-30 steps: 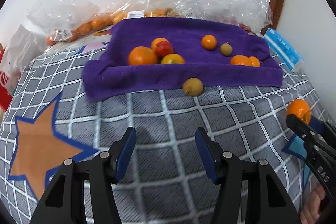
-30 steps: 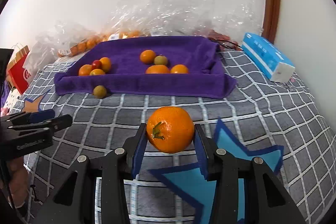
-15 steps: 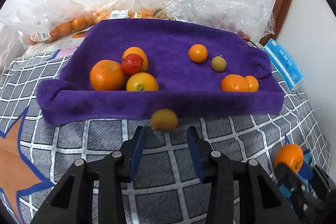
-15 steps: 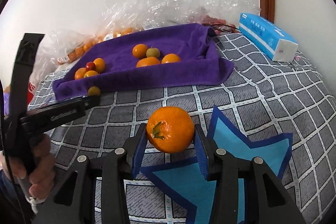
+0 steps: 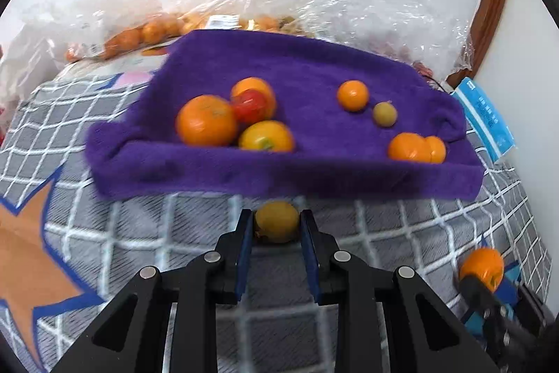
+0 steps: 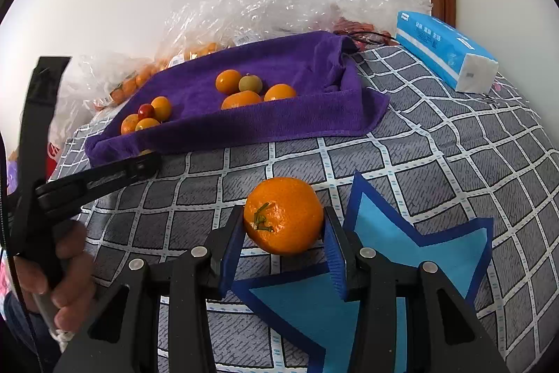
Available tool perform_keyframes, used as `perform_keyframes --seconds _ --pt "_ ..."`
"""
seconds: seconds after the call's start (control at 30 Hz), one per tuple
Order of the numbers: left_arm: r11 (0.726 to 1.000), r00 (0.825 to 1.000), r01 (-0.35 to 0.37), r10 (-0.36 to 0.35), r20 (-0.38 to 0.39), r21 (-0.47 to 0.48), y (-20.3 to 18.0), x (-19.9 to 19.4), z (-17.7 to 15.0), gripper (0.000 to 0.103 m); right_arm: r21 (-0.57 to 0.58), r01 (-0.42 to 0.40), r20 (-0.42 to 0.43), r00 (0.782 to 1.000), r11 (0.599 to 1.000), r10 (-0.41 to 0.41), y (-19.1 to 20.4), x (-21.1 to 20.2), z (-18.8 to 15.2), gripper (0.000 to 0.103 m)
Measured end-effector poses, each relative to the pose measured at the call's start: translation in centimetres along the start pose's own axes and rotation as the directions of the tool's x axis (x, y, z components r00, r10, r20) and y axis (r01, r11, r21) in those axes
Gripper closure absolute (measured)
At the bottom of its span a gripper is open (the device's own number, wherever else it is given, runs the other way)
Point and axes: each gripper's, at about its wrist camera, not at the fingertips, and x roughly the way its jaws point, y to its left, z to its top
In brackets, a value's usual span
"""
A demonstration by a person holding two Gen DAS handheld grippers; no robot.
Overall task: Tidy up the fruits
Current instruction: 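Close the left tool on the small yellow fruit while the right tool holds its orange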
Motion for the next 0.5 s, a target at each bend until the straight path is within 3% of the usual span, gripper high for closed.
perform_keyframes --seconds 0.2,0.4,0.5 --pt "0.996 0.996 -0.079 0.078 0.031 0.028 2.9 -2.6 -1.6 0.078 -0.044 0.068 -0.010 0.998 0.997 -0.068 1.2 0.4 0.2 0.060" --pt "0.992 0.993 -0.115 0.113 0.046 0.057 4.3 -3.0 -2.5 0.078 -0.053 0.028 -0.015 0.999 0.998 -0.029 2.8 1.0 0.7 0.060" --pt "0.995 0.996 -0.090 0.089 0.030 0.039 4.6 -2.8 -2.4 0.077 -0.077 0.041 0.013 0.999 0.996 -0.040 4.1 1.1 1.1 0.060"
